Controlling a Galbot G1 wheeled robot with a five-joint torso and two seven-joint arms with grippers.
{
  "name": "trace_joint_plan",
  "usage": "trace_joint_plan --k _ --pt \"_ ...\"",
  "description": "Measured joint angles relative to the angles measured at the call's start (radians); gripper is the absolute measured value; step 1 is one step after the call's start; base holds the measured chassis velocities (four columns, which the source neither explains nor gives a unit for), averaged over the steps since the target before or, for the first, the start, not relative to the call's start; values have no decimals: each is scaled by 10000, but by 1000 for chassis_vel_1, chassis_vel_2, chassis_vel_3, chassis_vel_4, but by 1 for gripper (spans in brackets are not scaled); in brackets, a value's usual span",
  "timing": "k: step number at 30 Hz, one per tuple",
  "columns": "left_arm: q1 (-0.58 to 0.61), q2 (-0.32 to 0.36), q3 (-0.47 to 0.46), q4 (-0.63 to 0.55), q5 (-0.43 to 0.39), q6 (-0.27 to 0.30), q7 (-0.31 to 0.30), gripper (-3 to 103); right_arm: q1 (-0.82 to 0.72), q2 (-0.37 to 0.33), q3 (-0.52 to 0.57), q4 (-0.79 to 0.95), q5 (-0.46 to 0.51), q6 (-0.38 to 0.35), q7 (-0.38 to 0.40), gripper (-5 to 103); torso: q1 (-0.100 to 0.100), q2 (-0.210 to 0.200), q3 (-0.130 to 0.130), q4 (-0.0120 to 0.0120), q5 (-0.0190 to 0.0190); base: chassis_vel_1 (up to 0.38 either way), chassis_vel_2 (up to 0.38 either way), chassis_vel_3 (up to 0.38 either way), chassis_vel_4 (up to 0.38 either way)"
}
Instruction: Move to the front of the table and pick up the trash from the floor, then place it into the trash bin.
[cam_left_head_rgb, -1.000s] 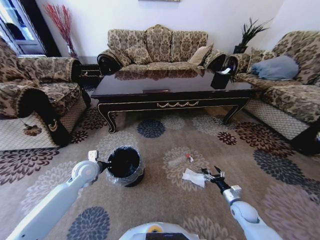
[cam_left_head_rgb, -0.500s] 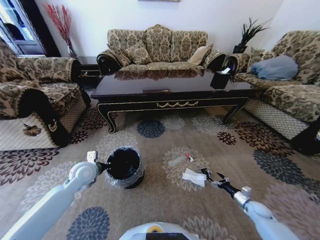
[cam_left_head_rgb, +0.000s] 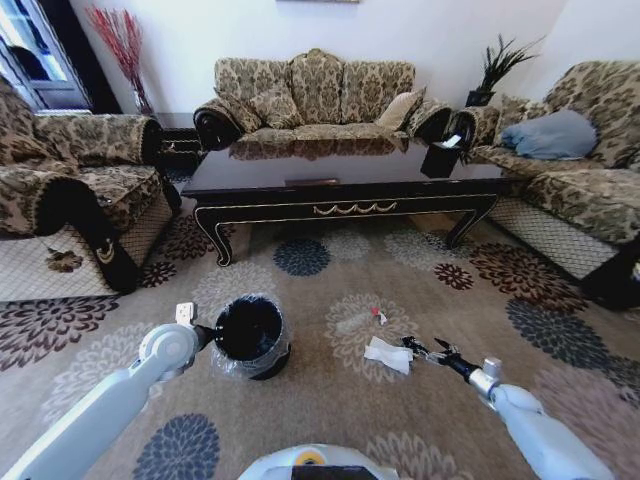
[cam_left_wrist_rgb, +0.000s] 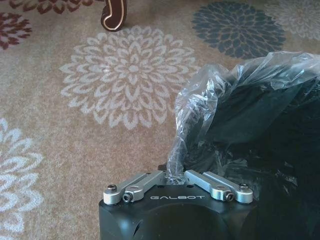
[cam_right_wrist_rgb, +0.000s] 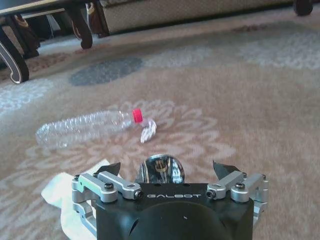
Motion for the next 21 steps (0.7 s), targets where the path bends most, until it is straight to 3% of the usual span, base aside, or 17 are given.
trace_joint_plan --k 21 --pt "-34 -283 -13 -55 60 1 17 0 1202 624 58 -1631 -434 -296 306 100 0 0 0 0 -4 0 0 0 0"
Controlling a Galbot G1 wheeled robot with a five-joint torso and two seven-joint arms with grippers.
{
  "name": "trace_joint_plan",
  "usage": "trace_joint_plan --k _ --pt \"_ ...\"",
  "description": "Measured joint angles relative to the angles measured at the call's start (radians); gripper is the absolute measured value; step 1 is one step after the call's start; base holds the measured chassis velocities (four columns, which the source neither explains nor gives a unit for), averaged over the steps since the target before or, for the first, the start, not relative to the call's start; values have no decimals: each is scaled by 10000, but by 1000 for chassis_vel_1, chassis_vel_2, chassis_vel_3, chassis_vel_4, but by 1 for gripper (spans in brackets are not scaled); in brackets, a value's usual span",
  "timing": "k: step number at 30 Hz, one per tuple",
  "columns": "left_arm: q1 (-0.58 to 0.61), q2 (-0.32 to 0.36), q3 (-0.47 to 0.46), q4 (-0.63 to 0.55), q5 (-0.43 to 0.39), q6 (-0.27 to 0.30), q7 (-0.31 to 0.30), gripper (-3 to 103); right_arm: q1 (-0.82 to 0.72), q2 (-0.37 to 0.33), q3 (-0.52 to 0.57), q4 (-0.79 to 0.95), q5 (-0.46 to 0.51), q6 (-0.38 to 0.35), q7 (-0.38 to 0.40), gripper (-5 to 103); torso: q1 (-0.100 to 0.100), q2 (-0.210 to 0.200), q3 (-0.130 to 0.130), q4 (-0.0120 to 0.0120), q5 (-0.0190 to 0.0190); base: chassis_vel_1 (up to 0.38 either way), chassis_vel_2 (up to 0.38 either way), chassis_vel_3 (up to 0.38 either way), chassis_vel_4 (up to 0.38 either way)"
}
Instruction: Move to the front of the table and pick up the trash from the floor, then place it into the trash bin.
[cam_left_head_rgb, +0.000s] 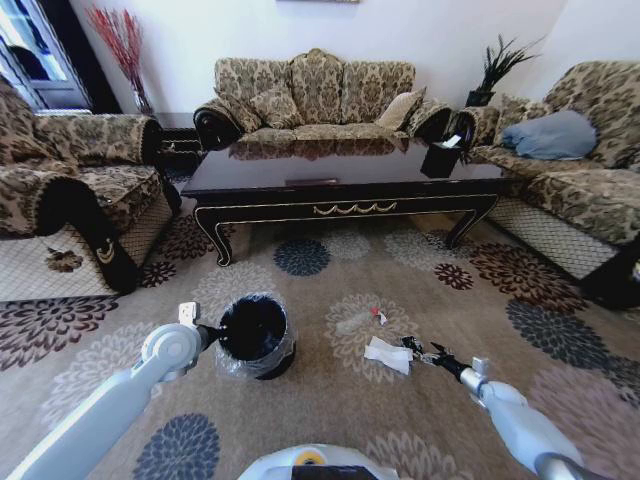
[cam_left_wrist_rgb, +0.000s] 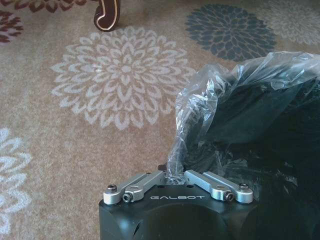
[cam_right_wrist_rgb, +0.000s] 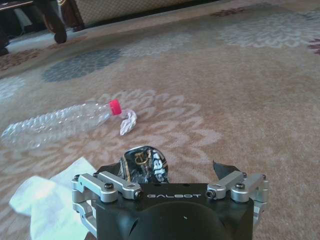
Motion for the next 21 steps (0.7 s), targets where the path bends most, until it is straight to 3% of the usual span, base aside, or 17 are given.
trace_joint_plan --k 17,21 --pt "0 64 -158 8 14 0 101 0 355 363 98 -588 -19 -322 158 103 0 0 -1 0 1 0 0 0 0" --pt "10 44 -160 -12 19 0 103 0 354 410 145 -633 -81 -322 179 92 0 0 0 -1 0 0 0 0 0"
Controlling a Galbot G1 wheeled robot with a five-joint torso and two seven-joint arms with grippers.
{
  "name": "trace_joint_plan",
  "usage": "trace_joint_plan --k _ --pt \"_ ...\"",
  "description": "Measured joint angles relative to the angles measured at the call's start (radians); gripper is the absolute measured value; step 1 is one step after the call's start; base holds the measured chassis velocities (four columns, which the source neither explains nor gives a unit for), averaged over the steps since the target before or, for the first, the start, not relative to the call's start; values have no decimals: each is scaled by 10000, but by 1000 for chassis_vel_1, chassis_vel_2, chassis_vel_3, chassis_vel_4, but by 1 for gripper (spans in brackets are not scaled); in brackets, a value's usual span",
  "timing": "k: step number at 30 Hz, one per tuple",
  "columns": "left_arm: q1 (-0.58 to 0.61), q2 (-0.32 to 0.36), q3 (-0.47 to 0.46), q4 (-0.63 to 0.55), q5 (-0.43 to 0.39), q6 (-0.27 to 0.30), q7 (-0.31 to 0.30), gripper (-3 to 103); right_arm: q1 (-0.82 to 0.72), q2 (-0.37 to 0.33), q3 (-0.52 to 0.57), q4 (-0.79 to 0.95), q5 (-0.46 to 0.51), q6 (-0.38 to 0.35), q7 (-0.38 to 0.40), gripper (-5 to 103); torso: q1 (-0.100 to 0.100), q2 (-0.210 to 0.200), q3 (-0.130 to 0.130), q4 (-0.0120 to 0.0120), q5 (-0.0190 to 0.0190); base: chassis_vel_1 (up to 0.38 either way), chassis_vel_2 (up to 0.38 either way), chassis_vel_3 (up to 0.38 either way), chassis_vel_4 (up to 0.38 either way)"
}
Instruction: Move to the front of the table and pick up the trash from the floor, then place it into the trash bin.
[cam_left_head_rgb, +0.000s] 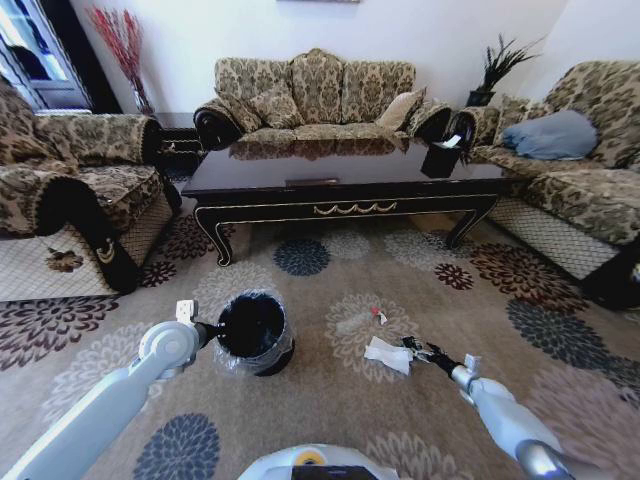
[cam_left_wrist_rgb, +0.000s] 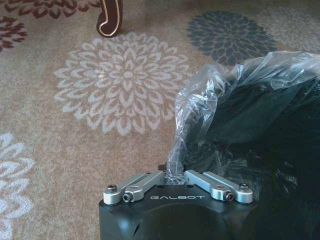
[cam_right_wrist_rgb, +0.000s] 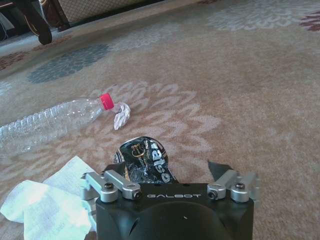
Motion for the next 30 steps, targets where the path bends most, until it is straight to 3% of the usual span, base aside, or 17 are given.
trace_joint_plan --k 5,9,11,14,15,17,19,22,25,30 --pt "-15 -28 1 -19 16 0 3 0 -4 78 10 -38 -73 6 53 76 0 0 0 1 0 0 0 0 0" --pt "-22 -26 -43 -66 9 0 3 0 -20 101 8 -90 -150 17 82 54 0 0 0 1 0 0 0 0 0" --pt "-19 -26 -67 -66 10 0 3 0 -34 100 7 -106 -171 22 86 54 0 0 0 1 1 0 0 0 0" --pt "10 -41 -80 -64 22 0 6 0 -74 86 27 -98 -176 40 128 37 0 0 0 1 -1 0 0 0 0" --pt "10 -41 -80 -64 22 0 6 0 -74 86 27 -98 -176 40 128 37 0 0 0 1 -1 0 0 0 0" --pt "29 -58 -80 -64 50 0 5 0 -153 54 46 -7 -160 49 150 26 0 0 0 1 0 0 0 0 0" --pt "33 -63 -79 -65 57 0 5 0 -197 38 57 44 -153 51 162 26 0 0 0 1 -1 0 0 0 0" --pt "49 -70 -77 -88 70 0 6 0 -380 -19 123 222 -111 58 177 10 0 0 0 2 0 0 0 0 0" --pt "68 -73 -76 -88 99 0 6 0 -511 -56 144 352 -31 61 194 3 0 0 -1 2 1 0 0 0 0" --pt "110 -70 -65 -109 132 0 6 0 -798 -126 165 682 159 57 226 2 -1 0 -1 0 0 0 0 0 0"
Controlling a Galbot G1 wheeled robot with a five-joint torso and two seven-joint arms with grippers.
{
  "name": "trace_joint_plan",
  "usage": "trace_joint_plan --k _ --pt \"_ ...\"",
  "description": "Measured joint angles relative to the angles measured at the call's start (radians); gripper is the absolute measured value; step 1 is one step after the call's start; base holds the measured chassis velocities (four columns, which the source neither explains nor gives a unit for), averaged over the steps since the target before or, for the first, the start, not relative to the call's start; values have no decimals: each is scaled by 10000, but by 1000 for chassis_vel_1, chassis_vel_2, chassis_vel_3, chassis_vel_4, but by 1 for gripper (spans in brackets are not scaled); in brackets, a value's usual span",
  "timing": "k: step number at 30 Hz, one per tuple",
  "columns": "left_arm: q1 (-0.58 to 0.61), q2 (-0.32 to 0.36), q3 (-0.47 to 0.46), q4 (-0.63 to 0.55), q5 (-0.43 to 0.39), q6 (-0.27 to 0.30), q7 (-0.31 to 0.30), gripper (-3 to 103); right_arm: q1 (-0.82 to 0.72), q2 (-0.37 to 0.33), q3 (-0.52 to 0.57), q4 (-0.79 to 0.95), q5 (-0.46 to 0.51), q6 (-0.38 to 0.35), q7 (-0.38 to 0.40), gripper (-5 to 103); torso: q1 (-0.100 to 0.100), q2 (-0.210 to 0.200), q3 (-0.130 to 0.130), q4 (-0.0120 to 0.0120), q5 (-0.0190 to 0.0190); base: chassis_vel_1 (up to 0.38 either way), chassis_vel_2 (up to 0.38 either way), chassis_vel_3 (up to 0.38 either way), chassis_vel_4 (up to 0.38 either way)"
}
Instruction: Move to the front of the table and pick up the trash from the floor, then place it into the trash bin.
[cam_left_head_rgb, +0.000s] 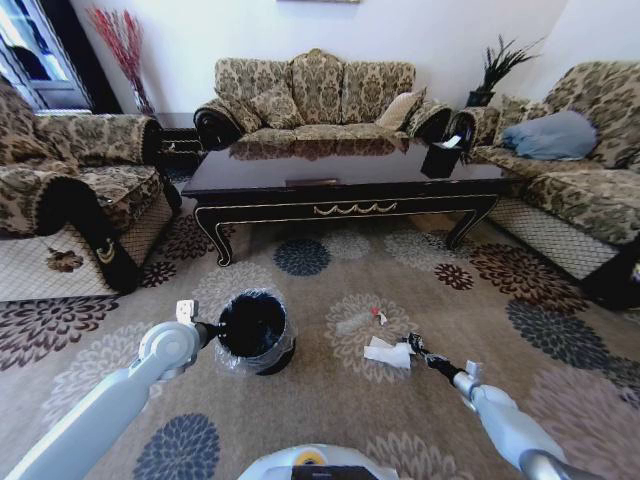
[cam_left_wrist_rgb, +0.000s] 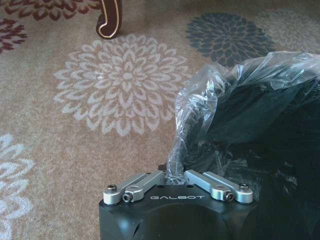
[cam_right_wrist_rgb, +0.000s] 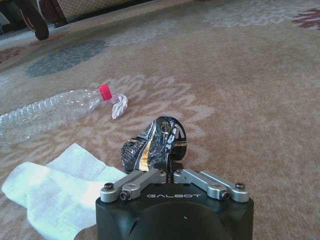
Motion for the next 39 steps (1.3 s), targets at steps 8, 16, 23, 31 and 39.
trace_joint_plan --k 8,16,23,31,39 --pt "13 40 105 -177 -22 0 -52 0 -665 -243 53 1255 842 -76 119 2 0 0 0 1 2 0 0 0 0" --pt "-141 238 788 -279 -10 0 -65 0 -1391 -723 295 2839 1726 5 179 2 0 0 0 2 0 0 0 0 0" --pt "-536 352 1566 -243 6 -1 153 0 -2206 -1154 567 4554 2051 48 218 2 -1 0 0 3 0 0 0 0 0" --pt "-2971 -306 4029 503 -382 -5 -7 0 -3854 -1609 1321 7635 2256 72 521 2 -1 0 0 -4 3 0 0 0 0" --pt "-4717 -995 5861 1316 -905 -2 -300 0 -5040 -1856 1787 9833 2257 204 730 2 -1 0 1 -1 2 0 0 0 0"
